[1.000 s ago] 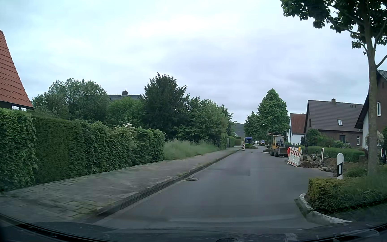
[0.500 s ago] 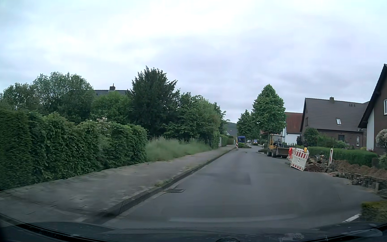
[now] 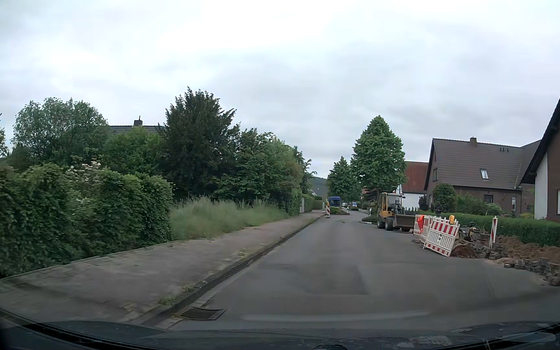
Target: Follow the waypoints while adhering to traffic rules and regulations
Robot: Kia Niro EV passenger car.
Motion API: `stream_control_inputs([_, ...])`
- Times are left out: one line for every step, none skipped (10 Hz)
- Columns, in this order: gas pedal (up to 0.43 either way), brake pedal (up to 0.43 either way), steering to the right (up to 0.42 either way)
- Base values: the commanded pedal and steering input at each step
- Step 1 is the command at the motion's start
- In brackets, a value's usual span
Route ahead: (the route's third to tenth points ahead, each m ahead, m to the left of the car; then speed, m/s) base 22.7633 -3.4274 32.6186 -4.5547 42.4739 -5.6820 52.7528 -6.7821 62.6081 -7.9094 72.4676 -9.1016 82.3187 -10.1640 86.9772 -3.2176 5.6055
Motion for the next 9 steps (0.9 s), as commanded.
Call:
stream_control_inputs([0.157,0.000,0.081])
stream_control_inputs([0.157,0.000,0.076])
stream_control_inputs([0.157,0.000,0.074])
stream_control_inputs([0.157,0.000,0.066])
stream_control_inputs([0.157,0.000,0.051])
stream_control_inputs([0.157,0.000,0.046])
stream_control_inputs([0.157,0.000,0.042])
stream_control_inputs([0.157,0.000,0.038])
stream_control_inputs([0.157,0.000,0.035])
